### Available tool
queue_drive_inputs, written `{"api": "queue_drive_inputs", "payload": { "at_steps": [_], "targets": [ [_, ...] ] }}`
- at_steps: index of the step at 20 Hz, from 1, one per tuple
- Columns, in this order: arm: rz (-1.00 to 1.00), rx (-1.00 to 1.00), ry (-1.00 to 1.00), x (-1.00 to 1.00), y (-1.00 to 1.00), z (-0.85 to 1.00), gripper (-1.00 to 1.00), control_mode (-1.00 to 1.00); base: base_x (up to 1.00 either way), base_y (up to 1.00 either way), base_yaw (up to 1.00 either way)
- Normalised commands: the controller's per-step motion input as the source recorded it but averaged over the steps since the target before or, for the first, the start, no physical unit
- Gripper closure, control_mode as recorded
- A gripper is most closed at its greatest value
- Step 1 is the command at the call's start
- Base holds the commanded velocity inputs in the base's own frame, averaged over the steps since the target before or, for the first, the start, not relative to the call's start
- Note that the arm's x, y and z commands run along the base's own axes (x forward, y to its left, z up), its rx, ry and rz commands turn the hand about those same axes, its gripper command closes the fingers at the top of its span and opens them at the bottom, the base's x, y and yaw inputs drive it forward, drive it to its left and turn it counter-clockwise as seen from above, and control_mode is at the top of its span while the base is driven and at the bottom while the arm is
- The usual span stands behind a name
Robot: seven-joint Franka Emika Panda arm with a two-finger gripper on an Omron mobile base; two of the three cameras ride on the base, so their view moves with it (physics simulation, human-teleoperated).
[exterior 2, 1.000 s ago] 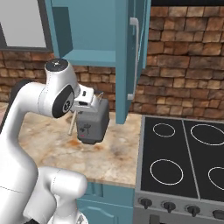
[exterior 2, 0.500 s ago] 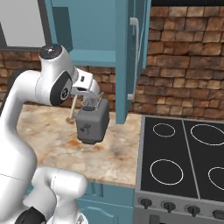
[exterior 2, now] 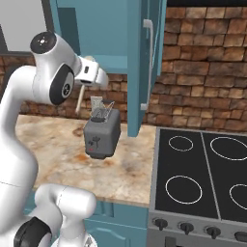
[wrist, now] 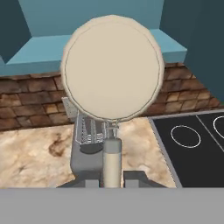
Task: Pick up the dish brush and bar soap from the sink, and place them back in the cabinet, and close the cabinet door.
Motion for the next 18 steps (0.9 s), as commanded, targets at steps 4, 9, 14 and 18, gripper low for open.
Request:
{"api": "queue_drive_inputs", "payload": {
  "at_steps": [4, 9, 14, 18],
  "targets": [
    [-0.02, -0.03, -0.17, 0.31, 0.01, 0.27, 1.0, -1.0, 0.0, 0.0, 0.0],
    [0.0, 0.0, -0.13, 0.37, 0.0, 0.15, 1.0, -1.0, 0.0, 0.0, 0.0],
    [0.0, 0.0, -0.06, 0.42, 0.0, 0.21, 1.0, -1.0, 0.0, 0.0, 0.0],
    [0.0, 0.0, 0.0, 0.55, 0.0, 0.34, 1.0, -1.0, 0.0, 0.0, 0.0]
  ]
}}
